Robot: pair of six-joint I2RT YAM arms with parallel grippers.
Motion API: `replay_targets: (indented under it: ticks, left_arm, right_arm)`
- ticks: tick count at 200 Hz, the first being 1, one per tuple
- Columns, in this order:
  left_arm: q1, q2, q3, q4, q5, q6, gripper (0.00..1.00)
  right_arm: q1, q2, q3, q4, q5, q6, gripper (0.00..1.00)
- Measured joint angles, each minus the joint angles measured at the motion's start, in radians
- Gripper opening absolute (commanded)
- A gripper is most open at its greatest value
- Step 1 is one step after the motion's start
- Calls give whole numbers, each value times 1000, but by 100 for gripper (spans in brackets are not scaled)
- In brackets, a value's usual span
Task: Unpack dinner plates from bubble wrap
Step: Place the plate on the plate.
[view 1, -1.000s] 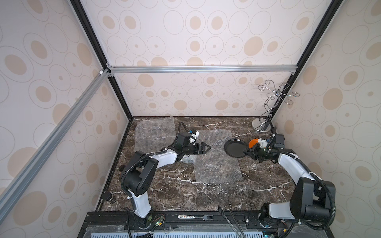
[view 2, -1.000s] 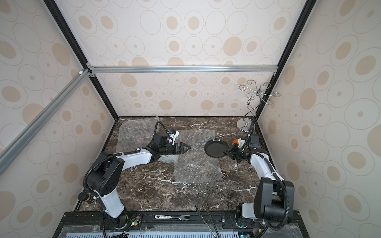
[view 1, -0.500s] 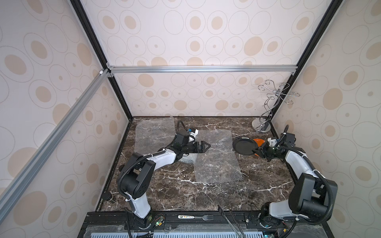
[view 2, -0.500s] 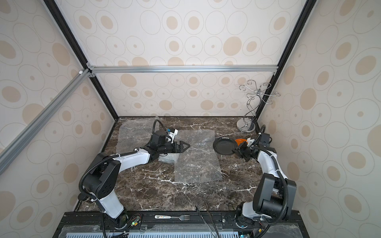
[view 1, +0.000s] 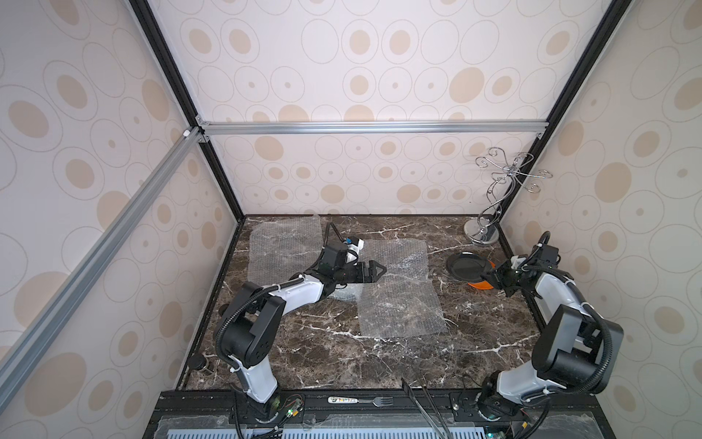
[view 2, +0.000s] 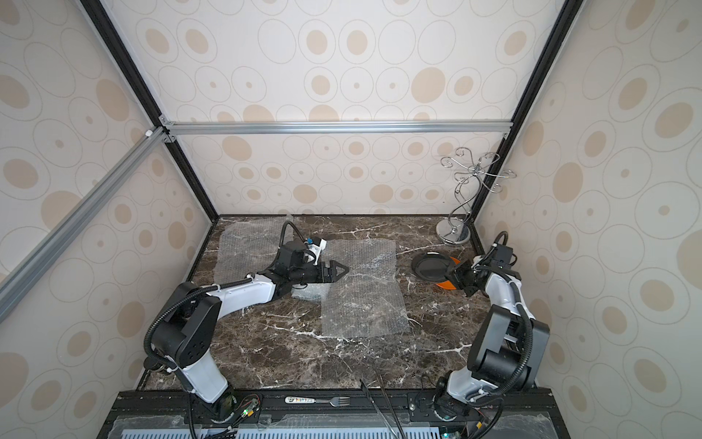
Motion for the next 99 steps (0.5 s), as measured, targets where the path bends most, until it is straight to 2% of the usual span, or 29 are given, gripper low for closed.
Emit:
replay_targets:
  ticks: [99]
  left_arm:
    - [12,-20,-14,-16,-2,10,100]
  right_arm:
    - [-43,180,56,61,51,0,0]
